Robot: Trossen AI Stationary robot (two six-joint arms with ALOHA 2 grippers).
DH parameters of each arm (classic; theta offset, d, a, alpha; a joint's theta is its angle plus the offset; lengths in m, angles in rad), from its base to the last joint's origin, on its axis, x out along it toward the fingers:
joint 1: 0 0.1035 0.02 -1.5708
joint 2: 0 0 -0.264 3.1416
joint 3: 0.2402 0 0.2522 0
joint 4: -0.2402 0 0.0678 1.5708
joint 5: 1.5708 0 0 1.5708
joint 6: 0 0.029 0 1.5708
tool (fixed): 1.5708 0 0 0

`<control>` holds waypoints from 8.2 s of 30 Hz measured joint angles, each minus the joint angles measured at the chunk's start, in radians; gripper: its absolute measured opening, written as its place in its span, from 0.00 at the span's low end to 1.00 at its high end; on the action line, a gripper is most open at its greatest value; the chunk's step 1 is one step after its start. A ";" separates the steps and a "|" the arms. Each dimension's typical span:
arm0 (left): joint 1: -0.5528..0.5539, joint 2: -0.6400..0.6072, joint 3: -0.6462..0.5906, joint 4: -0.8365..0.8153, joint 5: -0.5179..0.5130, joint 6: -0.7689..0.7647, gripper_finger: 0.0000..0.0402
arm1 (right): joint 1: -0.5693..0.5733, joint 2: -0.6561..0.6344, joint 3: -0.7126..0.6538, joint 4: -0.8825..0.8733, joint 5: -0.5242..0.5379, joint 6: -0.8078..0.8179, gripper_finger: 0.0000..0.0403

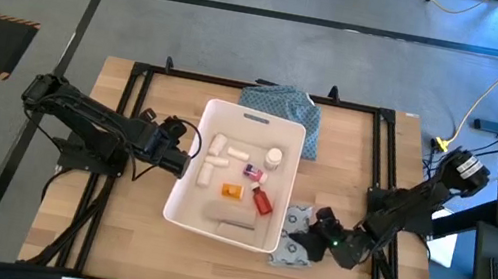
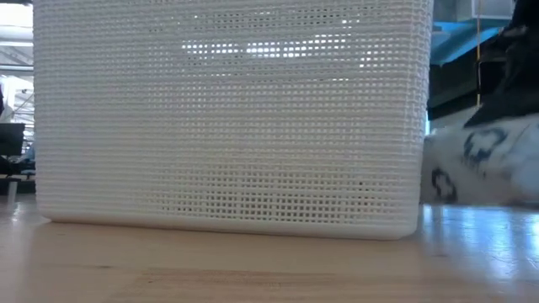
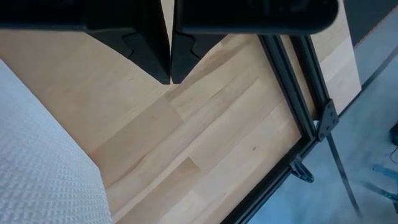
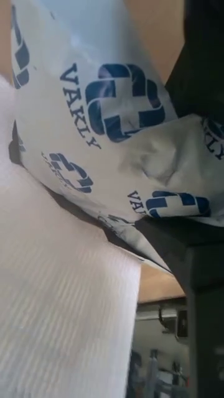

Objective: Pick & place medical supplies in basket/bin
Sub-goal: Put the light blue mailer bag into the white bin, then return to Home Position

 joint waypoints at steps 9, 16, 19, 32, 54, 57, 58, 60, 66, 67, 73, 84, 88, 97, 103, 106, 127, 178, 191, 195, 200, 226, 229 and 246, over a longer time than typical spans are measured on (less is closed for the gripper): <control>0.000 0.000 0.000 0.003 0.022 -0.002 0.03 | 0.072 -0.226 0.001 -0.165 -0.131 -0.084 0.44; 0.000 0.000 0.000 0.002 0.025 -0.005 0.02 | 0.131 -0.428 0.001 -0.143 -0.100 -0.311 0.44; 0.000 0.000 0.000 0.002 0.026 -0.017 0.02 | 0.154 -0.499 0.001 -0.084 -0.100 -0.449 0.44; 0.000 0.000 0.000 0.001 0.026 -0.018 0.02 | 0.137 -0.752 0.043 0.105 -0.017 -1.122 0.44; 0.000 0.000 0.000 0.001 0.031 -0.018 0.02 | -0.444 -0.287 0.875 -0.704 -0.092 -1.469 0.44; 0.000 0.000 0.000 0.001 0.034 -0.018 0.01 | -0.524 -0.171 0.967 -0.749 -0.186 -1.557 0.44; 0.000 0.000 0.001 0.001 0.040 -0.018 0.01 | -0.550 -0.136 0.995 -0.764 -0.220 -1.575 0.44; 0.000 0.000 0.001 0.001 0.067 -0.018 0.02 | -0.605 -0.062 1.052 -0.813 -0.294 -1.576 0.44; 0.000 0.000 0.001 0.001 0.136 -0.001 0.03 | -0.729 0.139 1.131 -0.911 -0.505 -1.573 0.44; 0.000 0.000 0.001 0.001 0.139 -0.001 0.03 | -0.741 0.165 1.131 -0.913 -0.527 -1.573 0.44; 0.000 0.000 0.001 -0.002 0.146 0.001 0.02 | -0.793 0.317 1.130 -0.916 -0.641 -1.576 0.44; 0.000 0.000 0.001 -0.002 0.146 0.007 0.02 | -0.802 0.498 1.130 -0.914 -0.688 -1.681 0.44; 0.000 0.000 0.001 -0.002 0.146 0.016 0.02 | -0.797 0.520 1.130 -0.914 -0.729 -1.734 0.44; 0.000 0.000 0.001 -0.002 0.125 0.016 0.01 | -0.750 0.522 1.130 -0.924 -0.729 -1.893 0.44; 0.000 0.000 0.001 -0.002 0.118 0.016 0.02 | -0.735 0.553 1.130 -0.942 -0.723 -1.917 0.44; 0.000 0.000 0.001 -0.002 0.118 0.016 0.02 | -0.734 0.586 1.134 -0.935 -0.722 -1.917 0.44; 0.000 0.000 0.001 -0.005 0.120 0.017 0.01 | -0.710 0.620 1.131 -0.879 -0.695 -1.965 0.49; -0.398 -0.537 0.001 0.214 -0.320 0.278 0.01 | -0.563 -0.273 0.878 -0.900 -0.621 -1.335 0.84; -0.381 -0.658 0.001 0.784 0.293 1.103 0.01 | -0.465 -0.743 0.253 -0.626 -0.472 -1.149 0.84; -0.372 -0.671 0.001 0.837 0.158 1.234 0.01 | -0.458 -0.825 0.146 -0.567 -0.472 -1.151 0.84; -0.373 -0.669 0.001 0.833 0.118 1.122 0.01 | -0.458 -0.891 0.066 -0.570 -0.469 -1.149 0.84; -0.082 -1.125 -0.393 0.931 0.059 0.981 0.01 | -0.459 -1.179 -0.113 -0.517 -0.361 -1.233 0.84; -0.073 -1.181 -0.457 0.958 0.068 0.973 0.01 | -0.459 -1.224 -0.148 -0.512 -0.361 -1.236 0.84; -0.070 -1.311 -0.715 1.055 0.094 0.936 0.01 | -0.462 -1.415 -0.332 -0.408 -0.335 -1.310 0.84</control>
